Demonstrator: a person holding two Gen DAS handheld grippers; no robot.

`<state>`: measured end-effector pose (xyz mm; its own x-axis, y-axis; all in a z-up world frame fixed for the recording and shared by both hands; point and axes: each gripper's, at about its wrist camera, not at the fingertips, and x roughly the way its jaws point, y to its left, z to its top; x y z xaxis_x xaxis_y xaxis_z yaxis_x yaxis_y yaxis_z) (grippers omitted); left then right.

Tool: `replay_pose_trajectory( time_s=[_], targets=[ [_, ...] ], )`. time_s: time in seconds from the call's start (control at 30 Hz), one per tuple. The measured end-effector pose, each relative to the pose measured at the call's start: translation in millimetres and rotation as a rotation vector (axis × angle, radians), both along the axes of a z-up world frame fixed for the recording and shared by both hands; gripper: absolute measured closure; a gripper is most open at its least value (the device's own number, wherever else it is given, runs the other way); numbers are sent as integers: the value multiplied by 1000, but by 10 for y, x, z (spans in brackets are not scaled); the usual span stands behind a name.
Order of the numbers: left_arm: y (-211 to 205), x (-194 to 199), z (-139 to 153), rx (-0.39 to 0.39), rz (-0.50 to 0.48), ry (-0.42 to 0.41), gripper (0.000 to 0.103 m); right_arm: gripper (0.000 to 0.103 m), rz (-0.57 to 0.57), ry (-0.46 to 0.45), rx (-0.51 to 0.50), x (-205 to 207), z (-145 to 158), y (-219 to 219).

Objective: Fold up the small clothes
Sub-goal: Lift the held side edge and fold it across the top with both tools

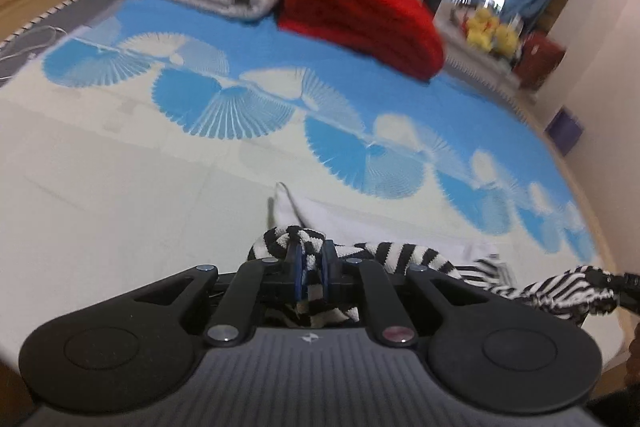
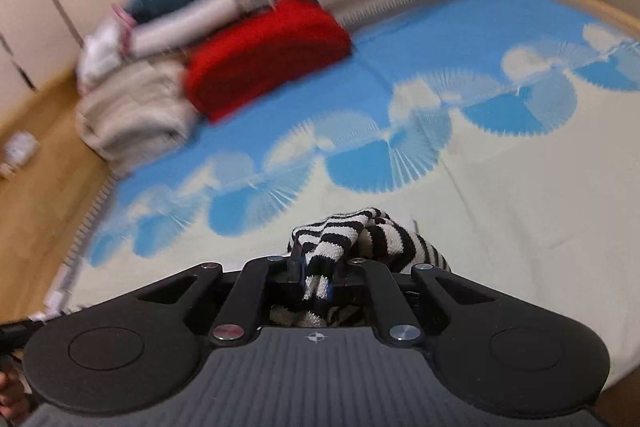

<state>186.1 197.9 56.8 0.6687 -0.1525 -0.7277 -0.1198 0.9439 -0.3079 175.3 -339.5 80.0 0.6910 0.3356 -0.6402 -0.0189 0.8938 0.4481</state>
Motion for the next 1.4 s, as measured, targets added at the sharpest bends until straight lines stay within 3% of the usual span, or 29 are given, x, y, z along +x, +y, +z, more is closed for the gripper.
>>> replay_pose_trajectory(
  time_s=[0.07,0.17,0.27,0.33,0.4,0.47,0.53,0.57,0.63,0.7,0.77,0.87,0.93,1.0,1.03,1.1,1.13,1.2,1.27,1.33,1.4],
  targets=[
    [99,359,-189,-2,-5,73,84,90,-4,85,8,414,-243,52],
    [198,594,-221,102,25,94,67,83,-29,164,-58,835,-554,140],
    [393,534,-200,39,21,45,57,82,-63,200,-61,935,-784,132],
    [510,431,-311,-12,24,43,55,80,-43,185,-66,884,-851,117],
    [574,417,-463,-61,35,122,54,73,-44,155,-111,846,-808,105],
    [508,399,-484,-78,-27,118,52,65,-56,74,-152,780,-715,60],
    [366,410,-501,-56,-113,118,38,62,-80,14,-177,744,-676,-3],
    [300,424,-541,-52,-155,134,36,62,-89,2,-152,727,-673,-51],
    [175,436,-664,-42,-216,181,36,62,-86,9,-82,691,-697,-138],
    [111,438,-752,-86,-240,212,36,61,-38,38,-55,680,-742,-126],
    [31,432,-789,-111,-269,212,36,57,43,107,-4,673,-841,-60],
    [-138,488,-818,-82,-306,212,40,52,123,167,48,674,-951,85],
    [-222,556,-863,-37,-305,231,69,47,133,178,23,695,-991,178],
    [-262,643,-908,-10,-293,255,88,47,127,214,-36,755,-1065,263],
    [-248,688,-900,-14,-282,252,90,49,108,228,-78,791,-1102,296],
    [-147,771,-790,-50,-213,174,92,71,69,244,-113,853,-1129,337],
    [-66,816,-708,-86,-166,119,92,88,52,242,-98,890,-1130,339],
    [145,903,-574,-189,-58,4,92,93,13,164,-61,917,-1029,312],
    [282,991,-538,-235,32,-68,92,93,-27,-18,13,936,-774,297],
    [259,1137,-624,-213,45,-47,90,92,-27,-152,86,995,-604,320],
    [169,1271,-742,-175,10,19,87,90,-45,-132,82,1139,-634,393]
  ],
)
